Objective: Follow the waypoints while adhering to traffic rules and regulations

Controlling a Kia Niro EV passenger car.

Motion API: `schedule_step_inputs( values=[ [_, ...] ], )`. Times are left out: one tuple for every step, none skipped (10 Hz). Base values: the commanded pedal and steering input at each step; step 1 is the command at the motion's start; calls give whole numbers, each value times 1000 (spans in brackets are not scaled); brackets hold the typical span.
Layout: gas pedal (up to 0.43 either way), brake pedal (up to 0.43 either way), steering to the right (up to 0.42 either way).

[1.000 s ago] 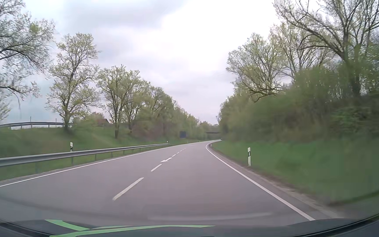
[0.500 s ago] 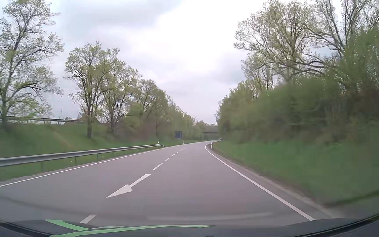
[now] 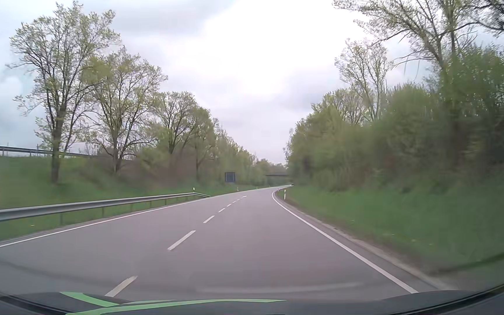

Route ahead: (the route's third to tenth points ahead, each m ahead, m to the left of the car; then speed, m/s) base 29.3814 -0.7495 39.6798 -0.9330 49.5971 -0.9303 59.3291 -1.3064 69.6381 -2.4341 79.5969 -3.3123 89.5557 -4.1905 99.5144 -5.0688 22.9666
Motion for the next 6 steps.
schedule_step_inputs(
  values=[
    [260, 0, 7],
    [260, 0, 6],
    [260, 0, 7],
    [260, 0, 6],
    [260, 0, 6],
    [260, 0, 6]
  ],
)
